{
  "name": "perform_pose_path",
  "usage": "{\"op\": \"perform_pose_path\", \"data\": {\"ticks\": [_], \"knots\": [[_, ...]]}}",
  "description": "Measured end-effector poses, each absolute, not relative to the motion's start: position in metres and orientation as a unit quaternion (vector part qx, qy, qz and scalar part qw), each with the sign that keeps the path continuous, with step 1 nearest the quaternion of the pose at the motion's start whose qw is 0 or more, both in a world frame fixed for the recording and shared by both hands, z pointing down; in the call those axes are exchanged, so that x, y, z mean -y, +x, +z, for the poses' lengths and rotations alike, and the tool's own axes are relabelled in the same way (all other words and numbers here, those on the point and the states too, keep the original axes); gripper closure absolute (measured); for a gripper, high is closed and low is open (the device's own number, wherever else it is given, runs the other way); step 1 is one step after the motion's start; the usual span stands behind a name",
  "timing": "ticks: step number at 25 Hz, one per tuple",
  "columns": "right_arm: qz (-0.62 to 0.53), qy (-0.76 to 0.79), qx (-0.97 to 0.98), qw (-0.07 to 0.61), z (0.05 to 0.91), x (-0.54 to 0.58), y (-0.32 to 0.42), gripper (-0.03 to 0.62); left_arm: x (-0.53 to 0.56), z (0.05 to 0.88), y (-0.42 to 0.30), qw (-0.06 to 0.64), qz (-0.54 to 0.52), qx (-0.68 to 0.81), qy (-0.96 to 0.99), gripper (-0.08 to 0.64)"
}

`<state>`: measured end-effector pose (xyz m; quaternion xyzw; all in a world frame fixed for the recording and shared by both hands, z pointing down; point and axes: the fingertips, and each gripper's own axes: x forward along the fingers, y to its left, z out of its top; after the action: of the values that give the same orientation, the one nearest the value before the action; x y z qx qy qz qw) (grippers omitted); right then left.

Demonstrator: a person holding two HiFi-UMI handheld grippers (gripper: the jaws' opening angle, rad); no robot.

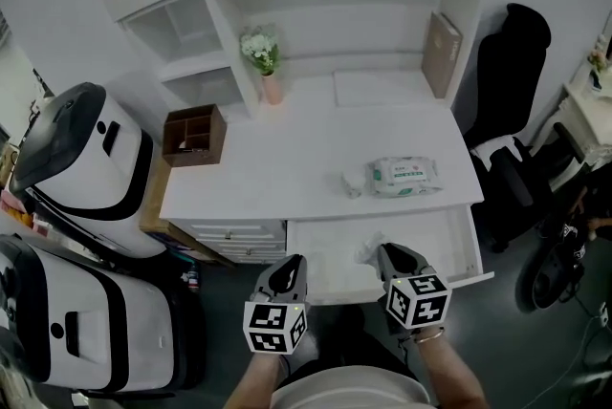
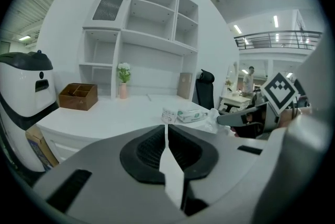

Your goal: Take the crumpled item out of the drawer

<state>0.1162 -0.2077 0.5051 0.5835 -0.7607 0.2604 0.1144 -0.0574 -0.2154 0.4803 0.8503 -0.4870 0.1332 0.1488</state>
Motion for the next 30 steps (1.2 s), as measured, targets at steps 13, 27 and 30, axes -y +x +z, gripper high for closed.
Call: {"op": "perform_pose_path", "data": {"ticks": [13,27,30], "knots": [[0.240,0.609,0.752,0.072,0.470,0.172,0.120,0.561,0.203,0.472,-0.048,0.131,0.129,0.464,0.867,0.549],[0.219,0.633,0.742,0.043,0.446,0.156,0.132,0.569,0.204,0.462,-0.034,0.121,0.120,0.449,0.877,0.549],[0.216,0.637,0.739,0.041,0.445,0.154,0.134,0.572,0.205,0.462,-0.032,0.119,0.118,0.446,0.879,0.549]]}}
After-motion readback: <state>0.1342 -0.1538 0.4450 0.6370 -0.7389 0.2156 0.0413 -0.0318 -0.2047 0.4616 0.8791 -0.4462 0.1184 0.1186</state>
